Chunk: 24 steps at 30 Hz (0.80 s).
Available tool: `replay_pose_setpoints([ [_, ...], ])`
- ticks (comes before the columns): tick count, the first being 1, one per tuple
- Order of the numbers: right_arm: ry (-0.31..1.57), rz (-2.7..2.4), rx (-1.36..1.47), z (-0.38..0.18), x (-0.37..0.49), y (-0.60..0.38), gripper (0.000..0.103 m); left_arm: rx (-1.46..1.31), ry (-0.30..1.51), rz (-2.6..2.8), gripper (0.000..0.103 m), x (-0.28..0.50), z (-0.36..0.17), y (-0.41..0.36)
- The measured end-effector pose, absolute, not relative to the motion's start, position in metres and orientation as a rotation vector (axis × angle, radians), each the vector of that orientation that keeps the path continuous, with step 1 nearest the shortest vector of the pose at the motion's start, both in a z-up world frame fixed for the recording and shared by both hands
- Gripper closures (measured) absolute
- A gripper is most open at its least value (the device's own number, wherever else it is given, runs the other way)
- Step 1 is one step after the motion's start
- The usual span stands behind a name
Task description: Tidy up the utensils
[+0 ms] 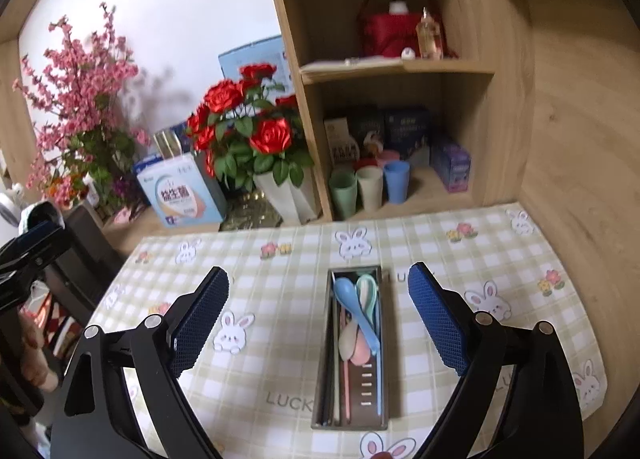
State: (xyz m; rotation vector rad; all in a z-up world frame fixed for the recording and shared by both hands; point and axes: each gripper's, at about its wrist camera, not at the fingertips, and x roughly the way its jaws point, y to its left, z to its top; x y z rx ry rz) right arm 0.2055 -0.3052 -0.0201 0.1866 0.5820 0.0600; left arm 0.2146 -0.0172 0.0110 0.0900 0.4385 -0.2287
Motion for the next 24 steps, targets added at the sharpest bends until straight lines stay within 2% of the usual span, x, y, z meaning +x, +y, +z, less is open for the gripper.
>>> replay_pose_setpoints([
  [24,0.470,0.009,0.137,0.020,0.166,-0.281,0.015,0.045,0.400,-0.197,0.006,0.188,0.023,0.015],
])
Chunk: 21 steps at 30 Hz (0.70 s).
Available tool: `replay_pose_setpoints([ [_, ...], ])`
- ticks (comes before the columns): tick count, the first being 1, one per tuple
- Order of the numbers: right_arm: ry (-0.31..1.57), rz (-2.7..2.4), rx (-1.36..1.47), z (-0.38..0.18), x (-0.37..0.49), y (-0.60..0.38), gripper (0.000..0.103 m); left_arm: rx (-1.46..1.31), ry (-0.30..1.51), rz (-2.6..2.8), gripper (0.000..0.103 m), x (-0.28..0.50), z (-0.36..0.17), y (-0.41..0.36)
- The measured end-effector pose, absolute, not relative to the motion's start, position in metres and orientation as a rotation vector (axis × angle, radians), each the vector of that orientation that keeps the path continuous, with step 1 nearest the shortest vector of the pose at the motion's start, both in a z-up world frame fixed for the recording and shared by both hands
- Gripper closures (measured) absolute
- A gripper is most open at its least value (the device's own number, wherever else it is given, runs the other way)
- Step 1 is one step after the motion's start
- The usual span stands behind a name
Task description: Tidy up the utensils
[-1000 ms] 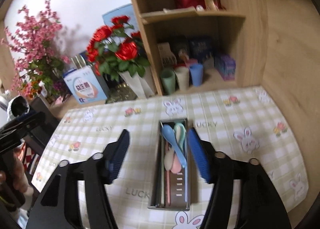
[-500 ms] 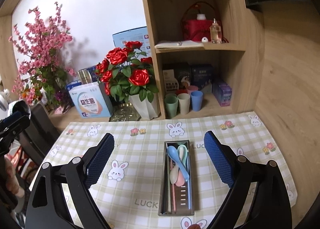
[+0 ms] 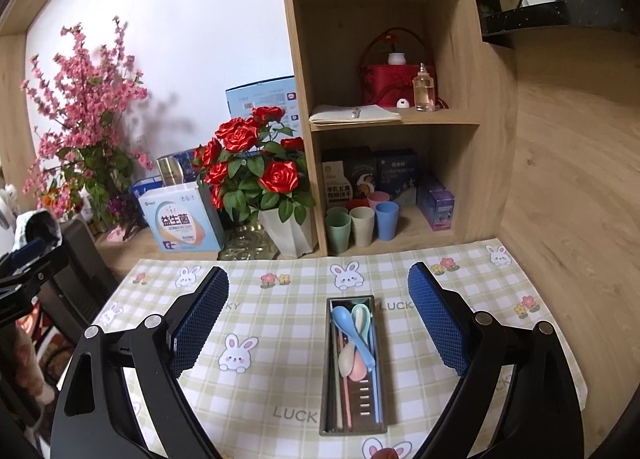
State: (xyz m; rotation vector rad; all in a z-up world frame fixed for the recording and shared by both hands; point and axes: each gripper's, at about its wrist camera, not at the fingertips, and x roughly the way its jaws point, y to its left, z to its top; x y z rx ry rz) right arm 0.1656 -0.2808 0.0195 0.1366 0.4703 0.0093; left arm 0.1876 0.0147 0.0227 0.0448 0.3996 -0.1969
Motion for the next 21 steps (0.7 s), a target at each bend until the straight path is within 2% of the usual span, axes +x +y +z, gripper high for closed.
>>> replay_pose_setpoints([
  [21,0.446,-0.004,0.141,0.0244,0.1575,-0.2839,0.015,0.019,0.416,-0.199,0.006,0.1865,0.0228,0.0210],
])
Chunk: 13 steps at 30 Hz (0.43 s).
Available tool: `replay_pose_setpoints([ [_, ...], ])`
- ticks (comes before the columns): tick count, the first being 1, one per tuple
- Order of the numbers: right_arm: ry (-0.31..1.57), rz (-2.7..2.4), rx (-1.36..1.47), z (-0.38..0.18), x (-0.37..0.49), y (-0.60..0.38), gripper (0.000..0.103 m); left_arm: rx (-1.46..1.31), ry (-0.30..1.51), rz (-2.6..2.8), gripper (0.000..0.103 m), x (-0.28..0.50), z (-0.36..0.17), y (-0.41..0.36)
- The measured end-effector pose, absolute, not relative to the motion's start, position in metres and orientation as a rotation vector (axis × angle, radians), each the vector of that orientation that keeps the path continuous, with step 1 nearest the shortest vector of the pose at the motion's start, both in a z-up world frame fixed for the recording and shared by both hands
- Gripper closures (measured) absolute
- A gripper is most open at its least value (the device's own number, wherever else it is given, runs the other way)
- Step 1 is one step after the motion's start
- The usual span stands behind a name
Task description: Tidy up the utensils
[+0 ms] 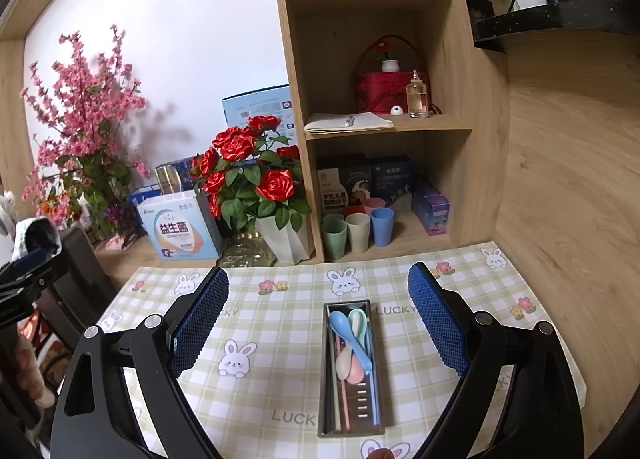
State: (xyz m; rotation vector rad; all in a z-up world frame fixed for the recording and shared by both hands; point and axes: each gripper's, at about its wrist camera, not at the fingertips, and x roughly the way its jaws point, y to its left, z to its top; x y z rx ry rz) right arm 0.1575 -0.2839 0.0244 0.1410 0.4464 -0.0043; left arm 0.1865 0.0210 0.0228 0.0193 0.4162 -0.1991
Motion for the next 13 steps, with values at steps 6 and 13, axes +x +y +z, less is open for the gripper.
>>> replay_pose_setpoints([
  [6,0.446,-0.008,0.138,0.0244,0.1569,-0.2831,0.015,0.023,0.422,-0.199,0.006,0.1869,0.0208,0.0200],
  [13,0.452,-0.011,0.137,0.0232,0.1585,-0.2819,0.015,0.021,0.423,-0.187,0.006,0.1880,0.0194,0.0202],
])
